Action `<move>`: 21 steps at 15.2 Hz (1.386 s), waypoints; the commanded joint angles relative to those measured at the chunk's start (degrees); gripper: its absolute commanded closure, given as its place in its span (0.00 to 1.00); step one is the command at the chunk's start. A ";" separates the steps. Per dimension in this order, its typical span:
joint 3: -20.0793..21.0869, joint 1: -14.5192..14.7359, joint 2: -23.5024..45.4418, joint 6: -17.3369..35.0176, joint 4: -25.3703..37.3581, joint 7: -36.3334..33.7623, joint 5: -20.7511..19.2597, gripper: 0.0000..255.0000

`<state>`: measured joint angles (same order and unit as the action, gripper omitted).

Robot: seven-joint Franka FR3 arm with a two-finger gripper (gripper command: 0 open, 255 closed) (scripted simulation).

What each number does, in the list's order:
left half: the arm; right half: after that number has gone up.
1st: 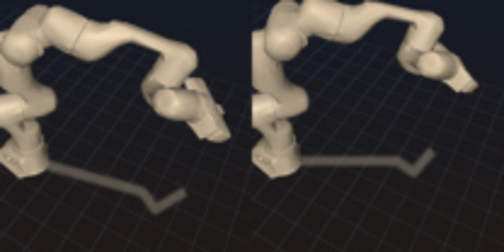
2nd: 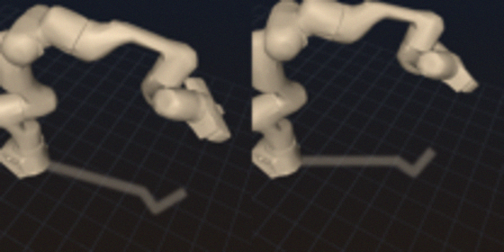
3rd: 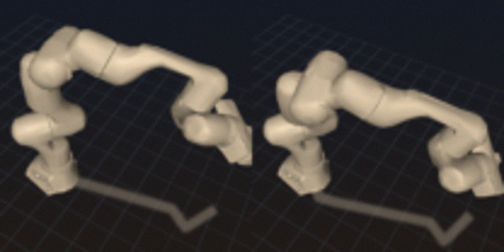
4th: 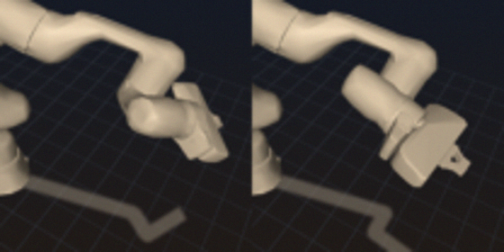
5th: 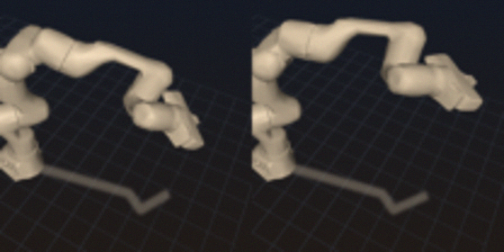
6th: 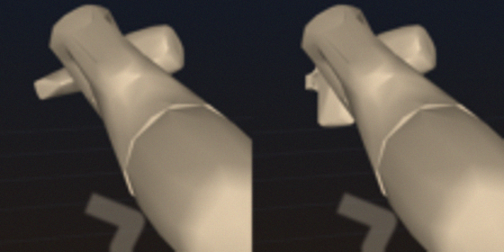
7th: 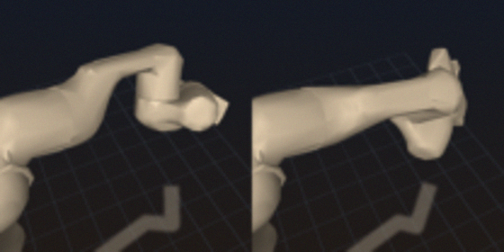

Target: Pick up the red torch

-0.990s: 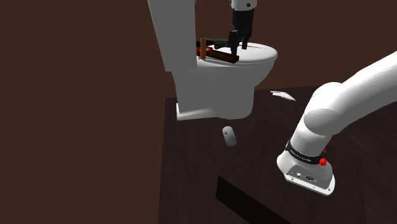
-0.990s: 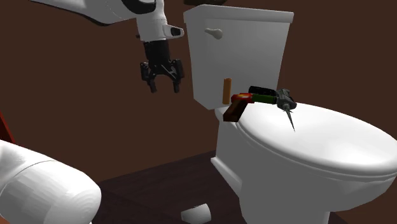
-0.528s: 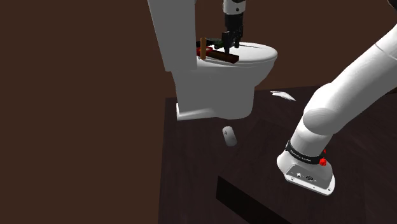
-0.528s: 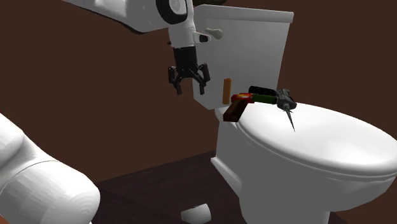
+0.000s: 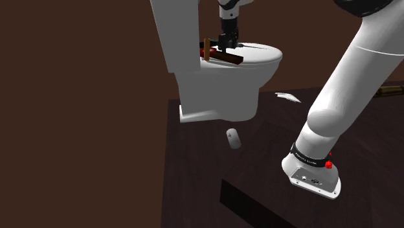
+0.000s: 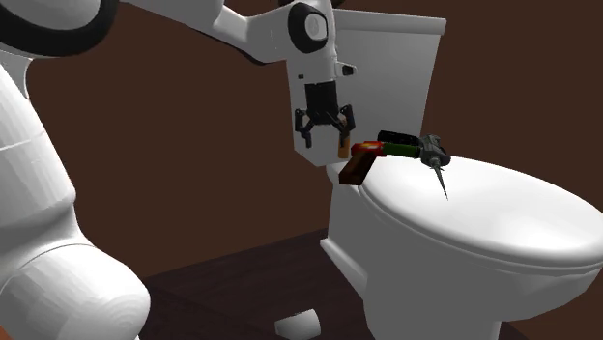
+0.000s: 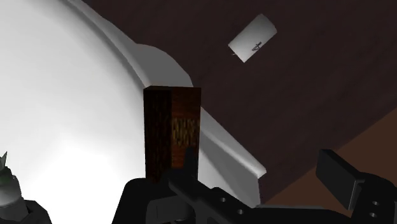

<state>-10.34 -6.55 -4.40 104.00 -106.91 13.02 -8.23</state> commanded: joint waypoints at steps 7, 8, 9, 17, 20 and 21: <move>-2.69 -3.51 18.38 -1.58 19.80 6.48 3.62 0.00; -2.86 -4.12 20.93 -2.17 22.89 7.21 4.18 0.00; -2.85 -4.28 21.48 -2.31 23.57 7.36 4.30 0.00; -2.76 -4.19 21.59 3.43 17.90 6.76 4.18 0.00; -2.77 -4.21 21.58 3.37 17.95 6.79 4.19 1.00; -2.77 -4.21 21.59 3.37 17.96 6.79 4.19 1.00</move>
<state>-13.11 -10.77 17.19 107.33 -88.93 19.80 -4.04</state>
